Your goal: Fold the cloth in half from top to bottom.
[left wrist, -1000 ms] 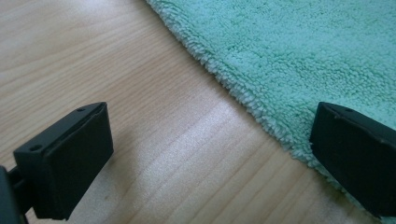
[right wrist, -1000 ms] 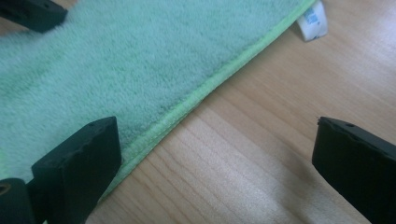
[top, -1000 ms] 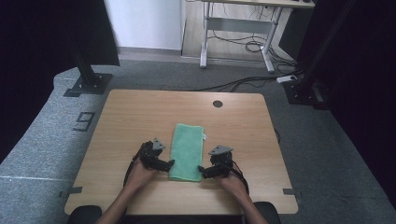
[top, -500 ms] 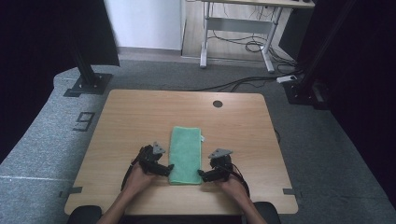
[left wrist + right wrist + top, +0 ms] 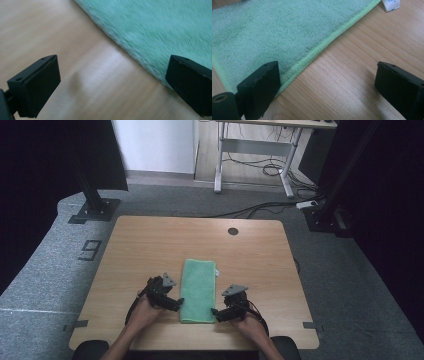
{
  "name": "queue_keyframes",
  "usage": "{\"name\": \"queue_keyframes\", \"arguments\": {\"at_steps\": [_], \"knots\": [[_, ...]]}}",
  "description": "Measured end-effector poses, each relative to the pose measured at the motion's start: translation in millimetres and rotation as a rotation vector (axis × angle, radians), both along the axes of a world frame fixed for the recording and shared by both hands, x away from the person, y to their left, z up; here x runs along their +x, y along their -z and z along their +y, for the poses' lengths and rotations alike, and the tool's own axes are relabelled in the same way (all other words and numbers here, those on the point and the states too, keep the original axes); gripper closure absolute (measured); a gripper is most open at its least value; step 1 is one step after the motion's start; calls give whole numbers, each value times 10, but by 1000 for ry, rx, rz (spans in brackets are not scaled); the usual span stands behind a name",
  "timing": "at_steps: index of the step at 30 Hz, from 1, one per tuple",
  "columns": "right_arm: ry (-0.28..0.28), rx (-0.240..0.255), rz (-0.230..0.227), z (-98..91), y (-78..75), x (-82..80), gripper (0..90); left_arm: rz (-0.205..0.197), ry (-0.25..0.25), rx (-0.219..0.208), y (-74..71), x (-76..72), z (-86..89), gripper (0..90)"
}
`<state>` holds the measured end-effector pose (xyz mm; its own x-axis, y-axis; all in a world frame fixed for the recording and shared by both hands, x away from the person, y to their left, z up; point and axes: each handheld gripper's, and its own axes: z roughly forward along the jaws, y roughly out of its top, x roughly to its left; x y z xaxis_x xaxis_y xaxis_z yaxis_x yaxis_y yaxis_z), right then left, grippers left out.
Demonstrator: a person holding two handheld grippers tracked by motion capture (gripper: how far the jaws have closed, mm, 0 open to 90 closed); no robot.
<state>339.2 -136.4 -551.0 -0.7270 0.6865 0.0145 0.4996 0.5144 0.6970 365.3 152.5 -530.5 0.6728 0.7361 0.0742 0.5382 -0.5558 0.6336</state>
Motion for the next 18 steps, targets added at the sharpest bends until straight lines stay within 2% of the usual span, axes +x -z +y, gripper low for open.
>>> {"name": "queue_keyframes", "arguments": {"at_steps": [3,7,13,18], "knots": [[2,-1,1,0,2,6,51,-10,-28,-54,-57,120,54,0],[1,1,1,-3,7,11,42,3,-50,-79,-14,250,64,0],[3,3,0,-7,19,23,18,2,-57,-75,66,301,6,0],[2,5,1,-9,22,27,11,-4,-65,-43,149,323,7,0]]}}
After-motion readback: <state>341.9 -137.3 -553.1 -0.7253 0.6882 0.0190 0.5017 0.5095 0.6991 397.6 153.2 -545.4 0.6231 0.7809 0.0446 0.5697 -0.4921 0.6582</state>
